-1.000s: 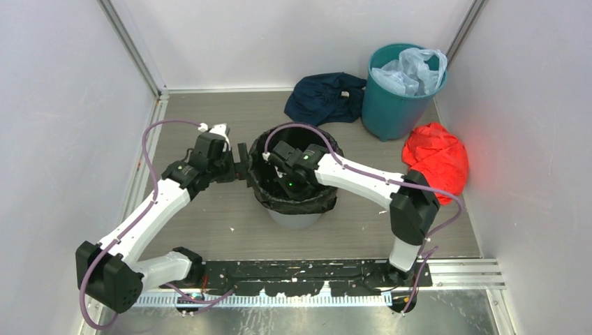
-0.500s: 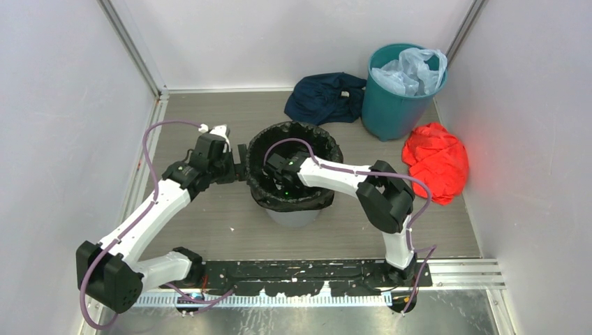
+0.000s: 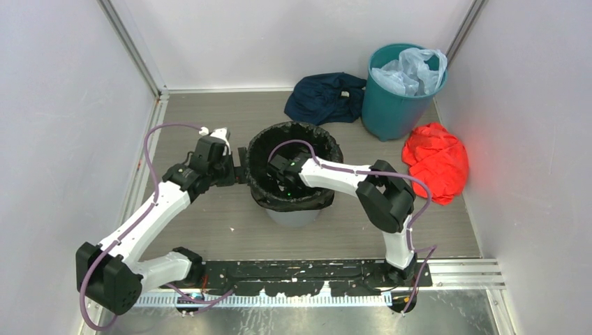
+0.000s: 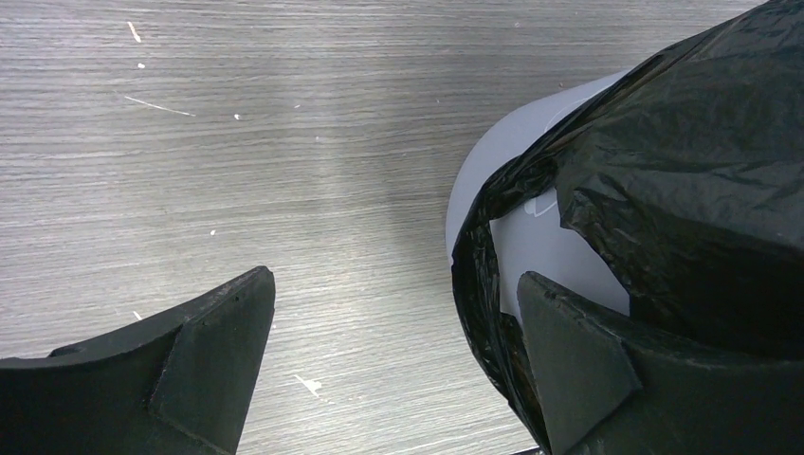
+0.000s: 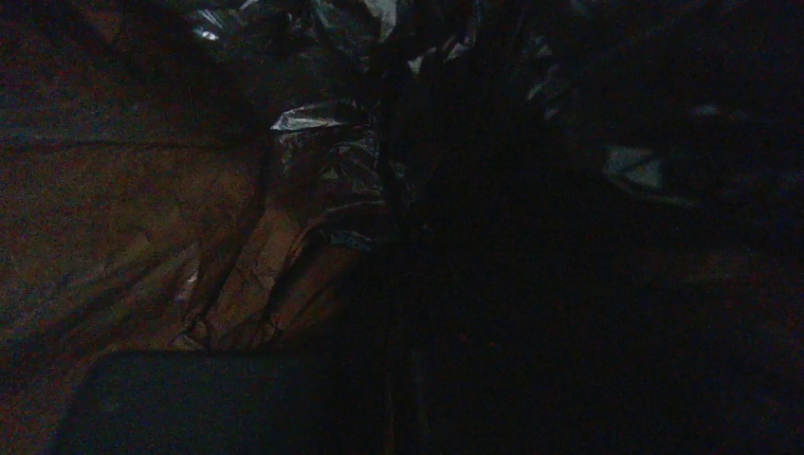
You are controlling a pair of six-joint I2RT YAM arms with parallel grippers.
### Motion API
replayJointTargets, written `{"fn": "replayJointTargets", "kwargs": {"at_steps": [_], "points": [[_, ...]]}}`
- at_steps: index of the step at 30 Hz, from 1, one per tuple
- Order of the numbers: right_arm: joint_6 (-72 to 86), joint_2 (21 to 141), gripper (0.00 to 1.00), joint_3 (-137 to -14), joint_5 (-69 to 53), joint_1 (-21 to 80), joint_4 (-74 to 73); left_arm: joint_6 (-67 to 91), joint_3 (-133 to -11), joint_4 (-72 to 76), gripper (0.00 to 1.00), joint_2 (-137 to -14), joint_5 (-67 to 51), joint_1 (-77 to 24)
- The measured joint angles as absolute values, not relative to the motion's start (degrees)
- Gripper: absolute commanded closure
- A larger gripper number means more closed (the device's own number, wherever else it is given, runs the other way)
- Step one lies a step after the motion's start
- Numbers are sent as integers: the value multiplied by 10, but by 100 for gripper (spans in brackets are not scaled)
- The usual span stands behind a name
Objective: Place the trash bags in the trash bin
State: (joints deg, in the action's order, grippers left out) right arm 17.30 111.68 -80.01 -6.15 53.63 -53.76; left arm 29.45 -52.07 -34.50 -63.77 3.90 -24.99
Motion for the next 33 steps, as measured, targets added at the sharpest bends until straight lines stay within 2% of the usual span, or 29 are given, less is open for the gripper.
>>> {"fn": "replayJointTargets", "kwargs": {"at_steps": [4, 6, 9, 11, 20, 33], "points": [[176, 1108, 91, -803, -58, 536, -546, 295, -519, -345, 0, -634, 39, -250], [178, 1098, 83, -812, -53, 536, -559, 295, -517, -345, 0, -630, 39, -250], [180, 1072, 79, -836, -43, 536, -576, 295, -517, -345, 0, -626, 39, -250], [181, 1050, 71, -856, -36, 536, -583, 295, -517, -346, 0, -625, 39, -250], [195, 940, 56, -910, 22, 536, -592, 293, -529, -369, 0, -620, 46, -250], [230, 763, 28, -956, 139, 536, -593, 269, -675, -471, 0, -563, 54, -250]]}}
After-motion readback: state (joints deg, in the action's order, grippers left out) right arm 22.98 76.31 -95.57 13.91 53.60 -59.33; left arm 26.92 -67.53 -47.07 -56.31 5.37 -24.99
